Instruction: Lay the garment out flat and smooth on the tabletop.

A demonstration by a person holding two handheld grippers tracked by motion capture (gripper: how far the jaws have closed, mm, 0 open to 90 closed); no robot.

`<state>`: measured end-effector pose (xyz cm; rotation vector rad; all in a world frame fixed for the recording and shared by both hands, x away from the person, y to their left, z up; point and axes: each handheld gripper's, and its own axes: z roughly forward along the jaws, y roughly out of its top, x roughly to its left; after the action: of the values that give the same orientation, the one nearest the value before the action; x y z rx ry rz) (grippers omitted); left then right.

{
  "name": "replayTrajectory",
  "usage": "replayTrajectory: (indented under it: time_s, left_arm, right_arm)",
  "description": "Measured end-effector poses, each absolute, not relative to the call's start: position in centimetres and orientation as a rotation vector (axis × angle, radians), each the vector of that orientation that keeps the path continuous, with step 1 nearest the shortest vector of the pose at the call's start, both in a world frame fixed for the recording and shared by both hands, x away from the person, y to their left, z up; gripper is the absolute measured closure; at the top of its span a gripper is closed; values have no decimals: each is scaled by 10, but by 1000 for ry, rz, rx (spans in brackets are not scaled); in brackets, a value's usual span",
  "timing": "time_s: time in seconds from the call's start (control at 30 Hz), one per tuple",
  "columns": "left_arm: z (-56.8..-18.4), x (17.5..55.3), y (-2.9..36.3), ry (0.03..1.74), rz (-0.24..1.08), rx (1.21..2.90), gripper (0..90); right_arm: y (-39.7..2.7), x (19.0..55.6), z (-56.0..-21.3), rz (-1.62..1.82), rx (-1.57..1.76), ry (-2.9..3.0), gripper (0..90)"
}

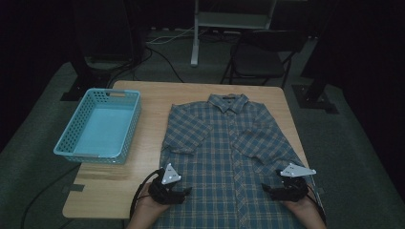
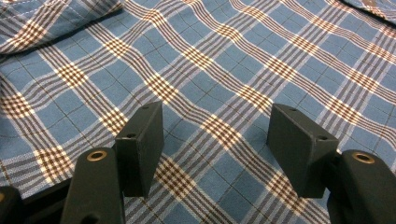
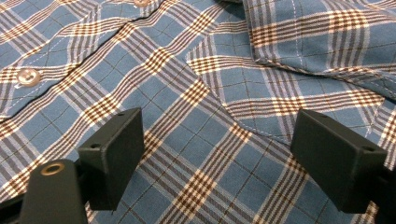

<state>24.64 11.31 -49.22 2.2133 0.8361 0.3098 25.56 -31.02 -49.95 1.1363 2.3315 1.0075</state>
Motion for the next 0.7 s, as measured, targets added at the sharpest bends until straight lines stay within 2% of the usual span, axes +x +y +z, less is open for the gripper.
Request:
replayTrajectory:
  time_s: [0.23,0.3,0.53,0.67,0.7]
  left_arm:
    - [-494,241,115,814,302,2205,374]
    - [-494,241,116,788,272,2198,338]
    - [-494,239,117,786,277,2189,309]
    - [-491,238,121,799,294,2146,268]
    - [-490,239,122,815,296,2141,211]
  right_arm:
    - [-310,250,-499,1000,1147,2326,170]
    - [-309,251,-497,985,1162,2335,198]
    - [-300,265,-472,1087,1127,2339,201]
    - [-292,281,-454,1129,1115,2343,190]
    - [-290,285,-450,1126,1109,2343,188]
